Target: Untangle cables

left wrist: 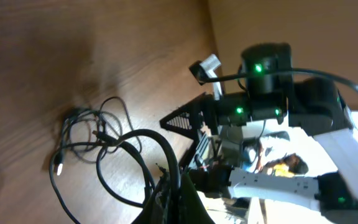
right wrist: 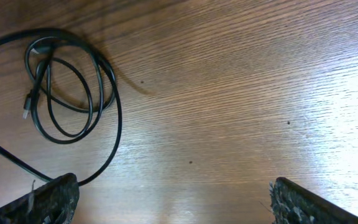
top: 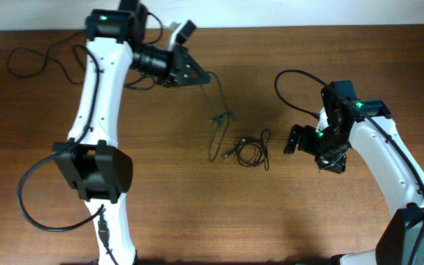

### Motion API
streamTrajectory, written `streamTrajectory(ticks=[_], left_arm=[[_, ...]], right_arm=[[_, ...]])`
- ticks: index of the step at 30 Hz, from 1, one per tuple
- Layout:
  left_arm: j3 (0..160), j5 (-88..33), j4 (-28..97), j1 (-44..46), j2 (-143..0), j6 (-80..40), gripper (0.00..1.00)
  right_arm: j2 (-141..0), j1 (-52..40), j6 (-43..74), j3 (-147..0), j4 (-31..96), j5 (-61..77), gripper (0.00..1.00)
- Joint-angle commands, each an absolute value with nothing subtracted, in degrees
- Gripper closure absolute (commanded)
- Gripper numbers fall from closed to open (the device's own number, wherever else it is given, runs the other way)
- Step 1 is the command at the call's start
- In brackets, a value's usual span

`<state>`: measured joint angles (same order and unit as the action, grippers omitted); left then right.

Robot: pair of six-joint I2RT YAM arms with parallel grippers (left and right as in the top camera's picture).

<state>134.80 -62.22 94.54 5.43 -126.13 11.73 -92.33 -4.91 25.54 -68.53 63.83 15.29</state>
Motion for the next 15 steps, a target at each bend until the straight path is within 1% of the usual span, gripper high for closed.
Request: streamTrajectory(ticks=[1, 4, 6, 9, 13, 15], left_arm=[[135.9, -61.1, 95.5, 5.7, -125.8, 8.4, 1.0], [135.9, -59.5, 95.2, 8.0, -125.9, 8.4, 1.0], [135.9, -58.4, 95.0, 10.2, -125.9, 8.4, 1.0], [135.9, -58.2, 93.0, 13.3, -125.9, 7.7, 1.0], [135.9, -58.3, 91.5, 15.4, -125.9, -0.4, 1.0], [135.9, -60.7, 91.3, 15.6, -125.9, -2.0, 1.0]], right_arm=[[-92.5, -4.8, 22.4, -68.3, 61.7, 28.4, 0.01], [-92.5, -4.9, 12.6, -68.3, 58.5, 46.4, 0.01], [-92.5, -4.9, 11.1, -68.3, 56.9, 53.9, 0.01], [-92.5, -5.8, 11.1, -68.3, 55.1, 55.1, 0.01], [-92.5, -8.1, 11.4, -68.3, 52.5, 54.8, 0.01], [-92.5, -9.5, 11.8, -68.3, 50.7, 53.5, 0.01]])
